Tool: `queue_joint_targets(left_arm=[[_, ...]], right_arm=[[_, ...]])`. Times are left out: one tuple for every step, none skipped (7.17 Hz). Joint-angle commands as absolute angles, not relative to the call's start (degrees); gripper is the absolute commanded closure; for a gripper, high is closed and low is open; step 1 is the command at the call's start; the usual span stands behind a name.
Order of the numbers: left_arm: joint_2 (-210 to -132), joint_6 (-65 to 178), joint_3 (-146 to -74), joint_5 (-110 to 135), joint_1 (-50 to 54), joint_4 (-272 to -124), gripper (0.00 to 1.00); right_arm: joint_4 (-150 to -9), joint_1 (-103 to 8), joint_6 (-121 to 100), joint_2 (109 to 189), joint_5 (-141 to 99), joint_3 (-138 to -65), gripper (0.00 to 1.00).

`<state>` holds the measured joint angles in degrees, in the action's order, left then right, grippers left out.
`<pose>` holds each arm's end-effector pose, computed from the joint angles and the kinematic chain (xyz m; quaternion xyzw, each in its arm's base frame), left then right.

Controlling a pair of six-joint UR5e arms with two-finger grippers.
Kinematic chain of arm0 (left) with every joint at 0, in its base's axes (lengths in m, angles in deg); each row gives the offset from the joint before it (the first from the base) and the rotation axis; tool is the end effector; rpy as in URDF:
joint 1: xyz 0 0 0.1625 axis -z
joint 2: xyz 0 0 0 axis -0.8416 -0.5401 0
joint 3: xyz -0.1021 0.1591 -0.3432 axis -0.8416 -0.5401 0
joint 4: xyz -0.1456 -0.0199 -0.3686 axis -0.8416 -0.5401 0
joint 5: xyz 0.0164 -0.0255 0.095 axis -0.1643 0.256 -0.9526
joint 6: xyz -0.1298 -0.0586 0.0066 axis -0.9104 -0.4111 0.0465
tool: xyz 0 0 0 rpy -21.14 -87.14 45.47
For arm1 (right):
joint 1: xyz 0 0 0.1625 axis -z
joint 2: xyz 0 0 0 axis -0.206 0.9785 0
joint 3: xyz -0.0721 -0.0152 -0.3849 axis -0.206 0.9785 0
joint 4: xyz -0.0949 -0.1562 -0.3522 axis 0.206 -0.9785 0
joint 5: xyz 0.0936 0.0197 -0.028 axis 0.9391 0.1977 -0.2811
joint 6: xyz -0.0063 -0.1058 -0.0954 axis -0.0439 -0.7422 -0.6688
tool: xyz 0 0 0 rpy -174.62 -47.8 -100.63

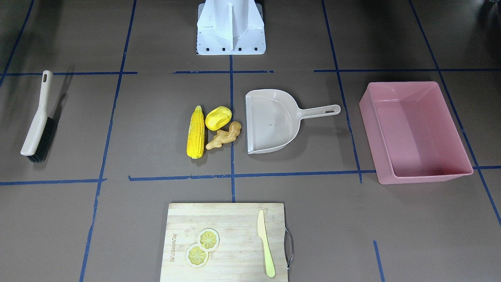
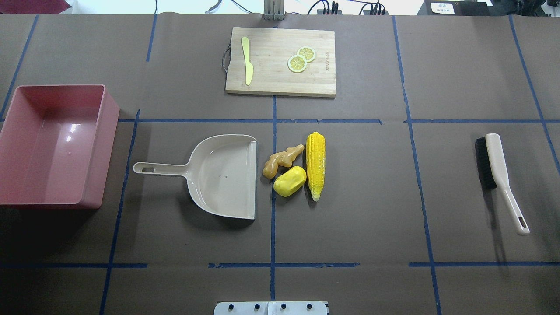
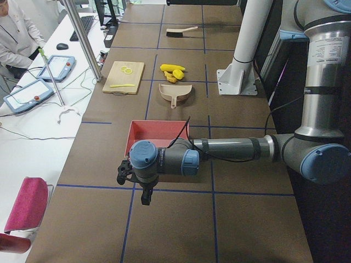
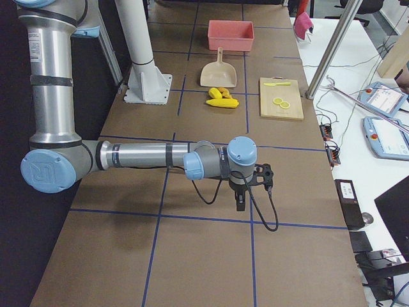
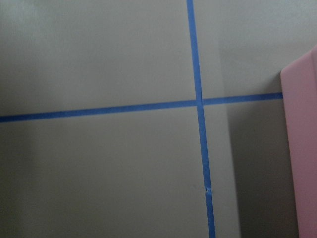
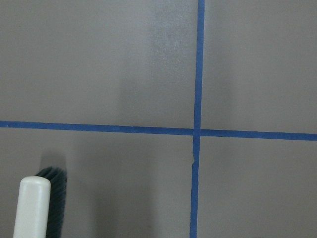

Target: Sweep and dump trash into bin

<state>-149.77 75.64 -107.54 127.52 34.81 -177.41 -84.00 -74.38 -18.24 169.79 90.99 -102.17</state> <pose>-0.0474 -0.4661 0.6690 0.0411 0.3916 0.0249 0.9189 0.0004 -0.4885 0.6133 0.0546 -0.3902 0.0006 0.9191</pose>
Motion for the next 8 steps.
queue_joint_targets(left_arm=[[-148.5,75.8,-107.8,127.7,34.8,-178.0,0.00],[-148.0,75.8,-107.7,127.5,34.8,-179.7,0.00],[-147.1,75.6,-107.6,127.3,34.8,-182.3,0.00],[-146.9,75.6,-107.7,127.3,34.8,-182.7,0.00],[-146.8,75.4,-107.4,127.3,34.8,-182.7,0.00],[-146.8,75.4,-107.5,127.6,34.8,-182.6,0.00],[-146.8,75.4,-107.7,127.7,34.8,-182.6,0.00],[-147.0,75.4,-108.2,127.8,34.8,-182.5,0.00]], right_arm=[[-84.1,-74.3,-18.4,169.6,91.2,-102.3,0.00],[-83.9,-74.3,-18.3,169.7,91.0,-102.1,0.00],[-83.8,-74.3,-18.3,170.0,91.1,-102.0,0.00],[-83.6,-74.3,-19.1,170.8,91.2,-102.4,0.00],[-83.6,-74.3,-19.4,170.8,91.2,-102.4,0.00],[-83.6,-74.3,-19.9,171.0,91.1,-102.4,0.00],[-83.6,-74.3,-19.5,171.4,91.4,-102.9,0.00],[-82.3,-73.7,-18.6,172.1,92.0,-104.6,0.00]])
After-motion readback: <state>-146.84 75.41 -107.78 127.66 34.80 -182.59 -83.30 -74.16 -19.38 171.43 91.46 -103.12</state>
